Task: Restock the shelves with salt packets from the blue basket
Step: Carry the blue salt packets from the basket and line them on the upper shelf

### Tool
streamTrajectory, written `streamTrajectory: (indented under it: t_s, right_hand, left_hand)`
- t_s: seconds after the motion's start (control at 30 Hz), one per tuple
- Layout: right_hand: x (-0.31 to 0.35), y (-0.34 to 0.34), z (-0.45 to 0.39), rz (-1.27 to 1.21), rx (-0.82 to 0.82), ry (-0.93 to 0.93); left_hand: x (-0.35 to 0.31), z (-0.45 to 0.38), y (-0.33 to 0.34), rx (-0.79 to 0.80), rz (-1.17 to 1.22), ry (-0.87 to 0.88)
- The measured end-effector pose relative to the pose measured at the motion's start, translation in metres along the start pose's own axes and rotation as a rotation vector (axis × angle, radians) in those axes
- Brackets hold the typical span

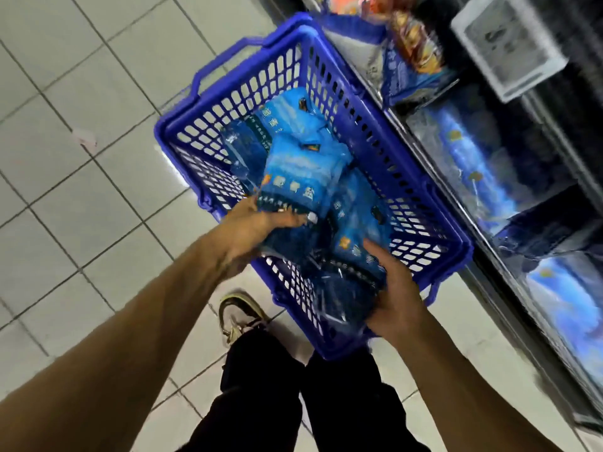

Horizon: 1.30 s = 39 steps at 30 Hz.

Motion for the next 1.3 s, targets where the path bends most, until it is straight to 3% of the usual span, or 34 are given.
streamTrajectory:
  t_s: [0.17, 0.27, 0.33, 0.43, 0.5, 0.63, 0.7, 0.83, 1.07, 1.3]
  right_hand:
    - [-0.005, 0.039, 0.099, -0.152, 0.176, 0.067]
    - [0.003, 0.053, 0.165, 0.014, 0.197, 0.025]
    - [0.007, 0.058, 0.210, 0.093, 0.150, -0.024]
    - [0.010, 0.073, 0.283, 0.079, 0.212, -0.009]
    - [0.014, 0.078, 0.333, 0.217, 0.200, -0.032]
    - [0.024, 0.090, 0.430, 0.362, 0.275, -0.109]
    - [0.036, 0.100, 0.478, 0.463, 0.323, -0.234]
    - [0.056, 0.102, 0.560, 0.560, 0.280, -0.427]
    - [0.090, 0.082, 0.651, 0.387, 0.284, -0.533]
    - [0.106, 0.043, 0.699, 0.018, 0.027, -0.846]
  left_hand:
    - [-0.016, 0.112, 0.003, -0.022, 0.273, 0.018]
    - [-0.036, 0.178, 0.002, -0.106, 0.333, -0.025]
    - [-0.052, 0.228, 0.006, -0.095, 0.364, -0.022]
    - [-0.077, 0.303, 0.010, -0.079, 0.380, 0.012]
    - [-0.094, 0.349, 0.011, -0.073, 0.354, 0.028]
    - [-0.130, 0.429, 0.023, -0.050, 0.298, 0.081]
    - [-0.146, 0.465, 0.032, -0.066, 0.278, 0.108]
    - [-0.172, 0.529, 0.054, -0.091, 0.225, 0.162]
    - [-0.220, 0.588, 0.110, -0.015, 0.148, 0.339]
    - [-0.274, 0.597, 0.186, 0.146, -0.084, 0.467]
Point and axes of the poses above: each hand's wrist, its own z-axis away from the middle knuckle, its own y-axis out of the palm, x = y × z, the point moved 6 cm from there along -z, towards the middle knuckle
